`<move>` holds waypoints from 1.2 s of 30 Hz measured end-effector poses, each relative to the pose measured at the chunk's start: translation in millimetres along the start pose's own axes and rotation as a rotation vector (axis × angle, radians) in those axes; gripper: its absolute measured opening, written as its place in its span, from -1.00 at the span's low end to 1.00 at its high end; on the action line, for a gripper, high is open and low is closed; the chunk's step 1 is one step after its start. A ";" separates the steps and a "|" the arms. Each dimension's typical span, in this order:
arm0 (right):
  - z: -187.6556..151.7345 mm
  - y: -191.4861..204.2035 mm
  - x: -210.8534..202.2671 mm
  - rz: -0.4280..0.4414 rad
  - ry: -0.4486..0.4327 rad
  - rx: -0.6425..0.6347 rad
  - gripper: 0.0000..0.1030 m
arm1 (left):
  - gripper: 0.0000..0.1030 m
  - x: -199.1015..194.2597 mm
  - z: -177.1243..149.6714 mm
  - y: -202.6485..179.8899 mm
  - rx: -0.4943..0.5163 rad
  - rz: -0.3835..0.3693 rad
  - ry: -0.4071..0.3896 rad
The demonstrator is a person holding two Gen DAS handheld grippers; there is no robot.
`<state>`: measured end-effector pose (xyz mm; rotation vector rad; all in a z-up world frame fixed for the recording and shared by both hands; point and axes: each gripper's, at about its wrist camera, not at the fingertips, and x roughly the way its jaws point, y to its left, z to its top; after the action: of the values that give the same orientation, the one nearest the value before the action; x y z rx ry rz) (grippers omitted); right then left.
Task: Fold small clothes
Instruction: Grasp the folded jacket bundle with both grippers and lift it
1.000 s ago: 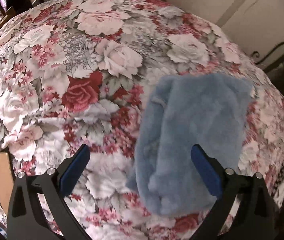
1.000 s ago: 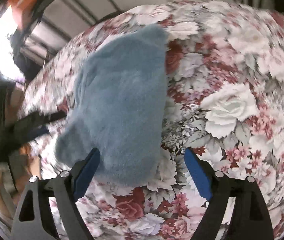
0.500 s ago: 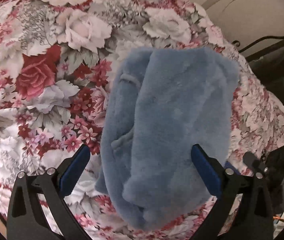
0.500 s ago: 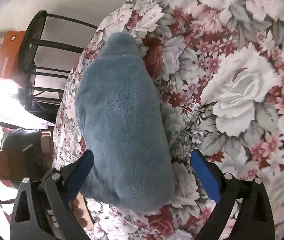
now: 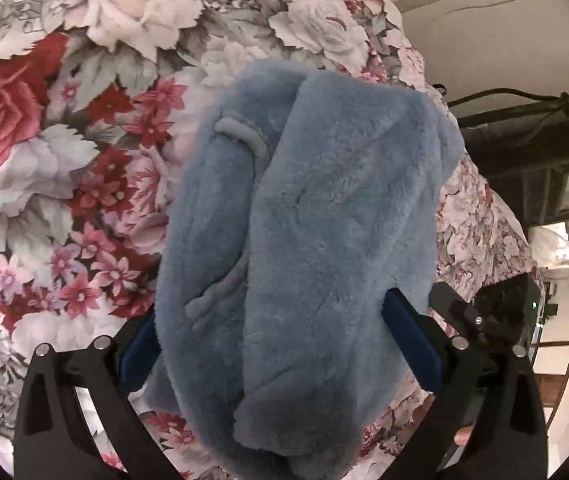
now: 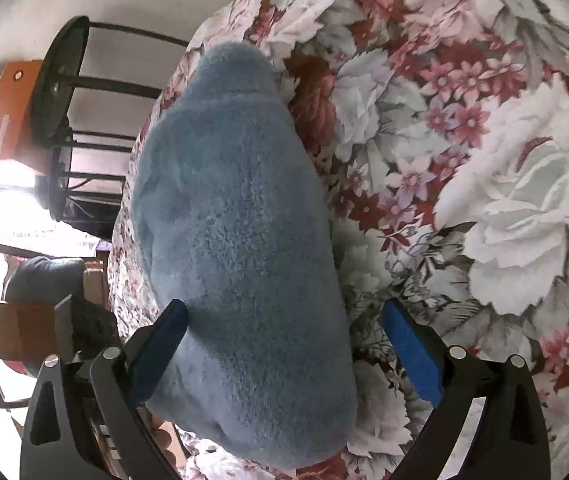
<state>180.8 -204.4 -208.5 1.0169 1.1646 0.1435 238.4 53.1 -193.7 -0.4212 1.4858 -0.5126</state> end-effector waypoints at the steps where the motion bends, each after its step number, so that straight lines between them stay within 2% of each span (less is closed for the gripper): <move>1: -0.4 1.3 2.8 0.004 0.003 -0.008 0.91 | 0.91 2.5 -0.1 0.1 0.008 -0.009 0.004; 5: -1.2 5.5 14.1 0.009 0.014 -0.031 0.91 | 0.92 14.2 1.4 5.9 -0.006 -0.042 0.038; 8: -2.7 0.9 22.2 0.025 0.023 -0.004 0.93 | 0.92 26.8 2.6 23.2 -0.090 -0.120 0.070; 10: -1.9 -5.8 26.5 0.036 0.032 0.013 0.93 | 0.92 30.0 2.4 28.8 -0.111 -0.151 0.060; 16: -2.3 -10.6 31.2 0.041 0.028 0.015 0.93 | 0.92 35.5 -2.3 24.5 -0.081 -0.152 0.029; 21: -3.5 -14.0 30.9 0.057 0.015 0.016 0.93 | 0.92 39.1 -6.4 15.0 -0.034 -0.180 0.038; 25: -8.2 -18.6 32.3 0.076 0.075 0.017 0.93 | 0.92 47.0 -9.1 -1.6 0.027 -0.175 0.052; 27: -12.1 -13.6 36.9 0.095 0.101 -0.013 0.93 | 0.92 48.9 -8.0 -3.3 0.025 -0.174 0.053; 31: -18.9 -8.5 33.9 0.089 0.085 -0.043 0.93 | 0.90 49.3 -6.3 -0.1 0.009 -0.179 0.051; 36: -23.0 -1.4 24.0 0.058 0.056 -0.073 0.74 | 0.80 42.6 -9.3 -0.6 0.020 -0.148 0.031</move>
<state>172.1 -177.9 -226.7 0.9874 1.1727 0.2603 229.8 29.0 -229.0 -0.5119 1.4847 -0.6535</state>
